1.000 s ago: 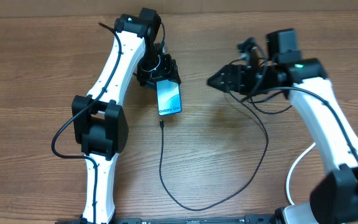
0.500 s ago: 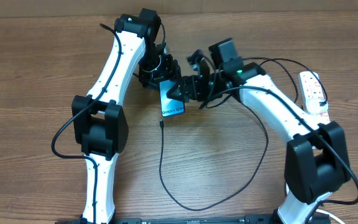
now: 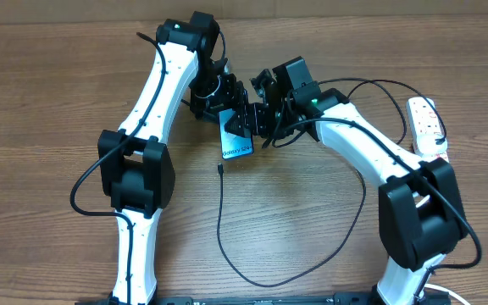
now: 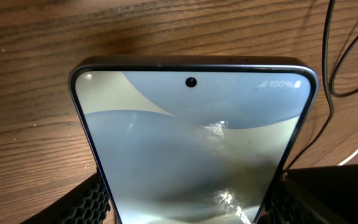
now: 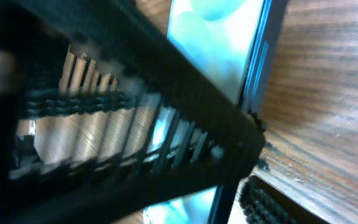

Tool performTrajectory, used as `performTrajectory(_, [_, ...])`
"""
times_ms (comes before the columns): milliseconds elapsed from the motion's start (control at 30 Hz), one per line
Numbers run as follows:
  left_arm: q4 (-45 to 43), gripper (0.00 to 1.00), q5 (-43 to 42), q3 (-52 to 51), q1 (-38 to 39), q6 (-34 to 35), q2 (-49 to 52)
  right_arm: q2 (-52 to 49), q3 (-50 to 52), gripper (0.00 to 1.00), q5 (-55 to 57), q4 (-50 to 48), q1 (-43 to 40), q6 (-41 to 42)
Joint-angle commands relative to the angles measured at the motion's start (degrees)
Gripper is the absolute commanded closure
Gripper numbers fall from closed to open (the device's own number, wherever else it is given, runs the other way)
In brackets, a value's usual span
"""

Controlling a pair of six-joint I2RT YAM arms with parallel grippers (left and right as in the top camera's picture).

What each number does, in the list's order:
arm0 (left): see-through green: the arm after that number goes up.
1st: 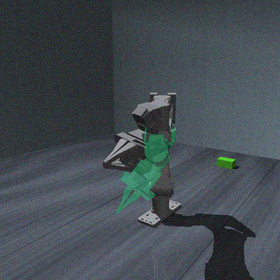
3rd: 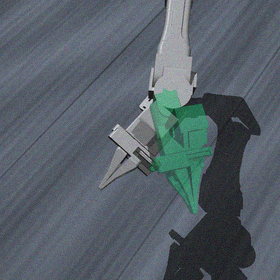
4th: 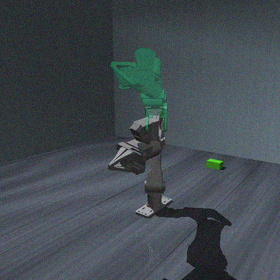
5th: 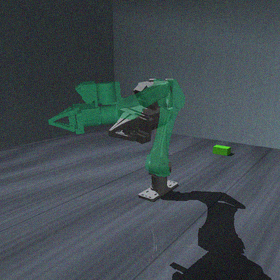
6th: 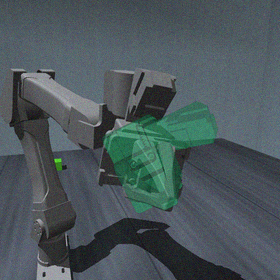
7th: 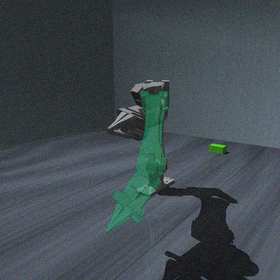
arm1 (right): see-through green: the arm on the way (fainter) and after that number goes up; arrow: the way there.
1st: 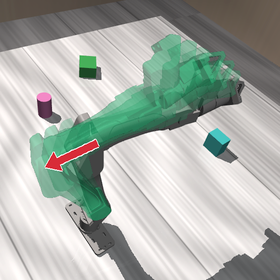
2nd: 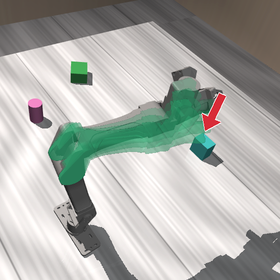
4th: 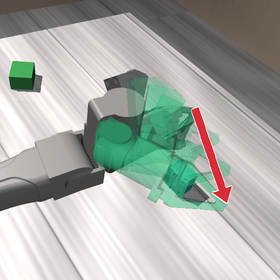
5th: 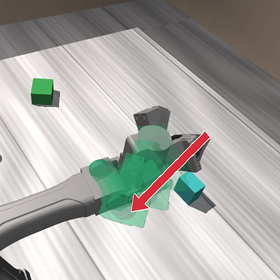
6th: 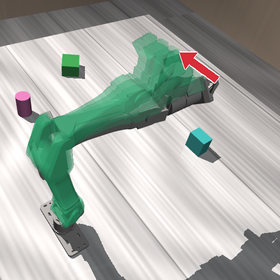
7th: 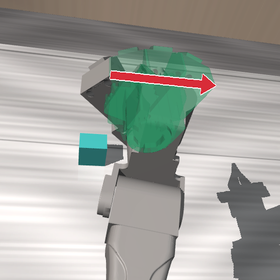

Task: Plug charger to phone and switch on socket
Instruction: 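Grasp the phone's side with the right gripper, release the left gripper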

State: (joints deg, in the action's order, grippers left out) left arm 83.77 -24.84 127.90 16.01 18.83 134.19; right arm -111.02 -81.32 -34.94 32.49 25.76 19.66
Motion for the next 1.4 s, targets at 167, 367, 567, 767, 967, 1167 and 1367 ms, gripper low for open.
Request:
performTrajectory(167, [-0.02, 0.35, -2.23, 1.66, -0.35, -1.77, -0.07, -0.66, -0.37, 0.62, -2.67, -0.11, 0.07, 1.38])
performTrajectory(367, [-0.04, 0.35, -2.25, 1.66, -0.35, -2.12, -0.07, -0.66, -0.2, 0.64, -2.67, 0.33, 0.07, 1.38])
performTrajectory(567, [-0.02, 0.35, -2.25, 1.66, -0.35, -2.12, -0.07, -0.68, 0.35, 0.77, -2.62, 0.28, 0.07, 1.36])
performTrajectory(767, [-0.04, 0.35, -3.98, 1.66, -0.35, -2.12, -0.07, -0.76, 0.37, 0.77, -1.97, -1.11, 0.39, 1.38])
performTrajectory(967, [-0.02, 0.35, -3.98, 1.66, -0.35, -2.12, -0.07, -0.9, 0.37, 0.96, -1.99, -1.88, 0.61, 1.38])
performTrajectory(1167, [-0.04, 0.25, -3.58, 1.66, -0.35, -2.14, -0.07, -0.9, 0.37, 0.96, -1.55, -2.8, 0.59, 1.42])
performTrajectory(1367, [-0.04, 0.13, -3.32, 1.66, -1.22, -2.36, -0.07, -0.9, 0.35, 0.96, 0.61, -2.6, 0.48, 1.81])
